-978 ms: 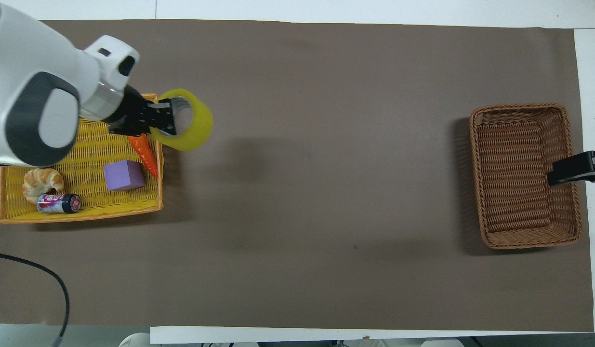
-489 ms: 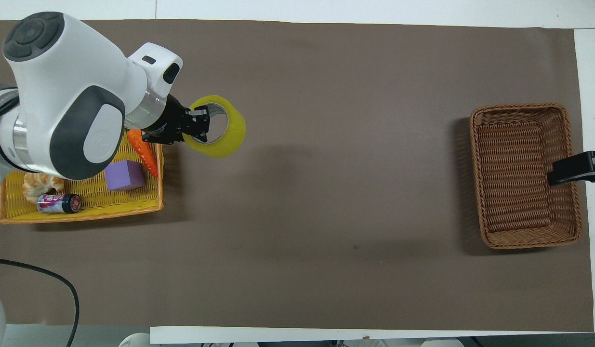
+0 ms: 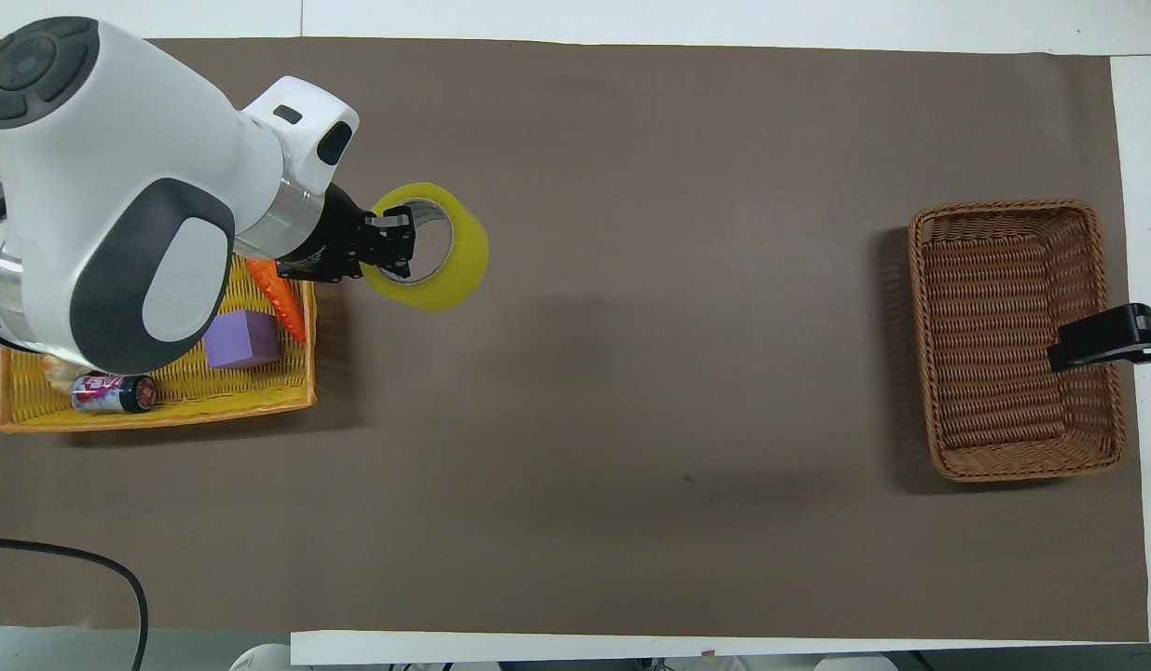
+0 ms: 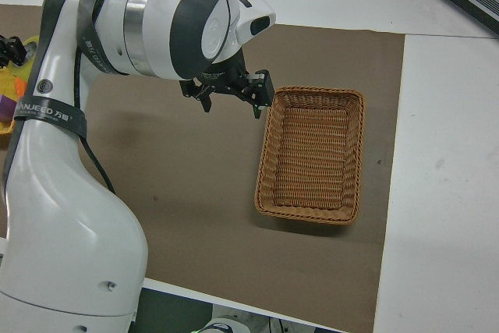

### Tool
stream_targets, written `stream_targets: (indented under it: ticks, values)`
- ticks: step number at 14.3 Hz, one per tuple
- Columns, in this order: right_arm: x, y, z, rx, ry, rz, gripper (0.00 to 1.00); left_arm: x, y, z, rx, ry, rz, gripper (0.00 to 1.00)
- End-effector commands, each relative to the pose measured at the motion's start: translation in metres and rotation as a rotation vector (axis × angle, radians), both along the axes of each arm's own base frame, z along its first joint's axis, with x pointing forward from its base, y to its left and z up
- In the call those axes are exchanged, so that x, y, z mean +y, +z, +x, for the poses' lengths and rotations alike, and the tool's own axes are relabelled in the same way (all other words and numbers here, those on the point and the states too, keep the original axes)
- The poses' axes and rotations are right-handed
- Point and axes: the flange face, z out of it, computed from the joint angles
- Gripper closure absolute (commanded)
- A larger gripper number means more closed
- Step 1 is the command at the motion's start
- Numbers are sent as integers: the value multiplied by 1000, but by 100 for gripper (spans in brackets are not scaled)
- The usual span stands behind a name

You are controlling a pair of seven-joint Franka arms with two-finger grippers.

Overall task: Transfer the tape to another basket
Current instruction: 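Lift the tape roll with the left gripper toward the table center, then hold the tape with the left gripper while the right gripper grasps it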

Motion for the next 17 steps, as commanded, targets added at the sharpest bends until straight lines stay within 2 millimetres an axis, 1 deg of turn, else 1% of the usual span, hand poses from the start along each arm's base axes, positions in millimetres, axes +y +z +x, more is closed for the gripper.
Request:
stream_targets:
  ticks: [1,2,4,5,6,7,9,10,11,12,13,15,16,17]
  values:
    - [16,13,-7,-19,47,37,0,1,10,-7,10,13,-7,100]
    - [22,16,-5,-32,59,46,0,3,11,-6,10,18,-7,100]
    - [38,11,4,-89,32,247,0,4,14,-7,7,22,-9,100]
    - [48,2,8,-101,30,317,0,4,16,-7,4,22,-10,100]
    - [61,-12,21,-97,22,407,0,6,16,-8,7,29,-9,100]
    - [82,-28,36,-91,3,529,0,8,17,-7,8,39,-7,100]
    - [111,-68,61,-74,-61,694,0,13,15,-8,28,39,2,100]
    - [139,-86,69,-76,-87,762,0,13,15,-8,28,39,2,100]
    - [163,-108,79,-69,-133,832,0,12,15,-8,26,38,1,100]
    - [178,-129,91,-59,-197,902,0,12,15,-8,28,39,2,100]
    - [202,-145,98,-43,-244,966,0,10,16,-9,26,38,1,100]
    - [243,-170,104,-51,-326,1033,0,8,17,-10,24,44,0,100]
    - [272,-178,102,-46,-354,1065,0,7,17,-10,23,43,-1,100]
    - [286,-183,101,-45,-401,1101,0,7,17,-10,23,43,-1,100]
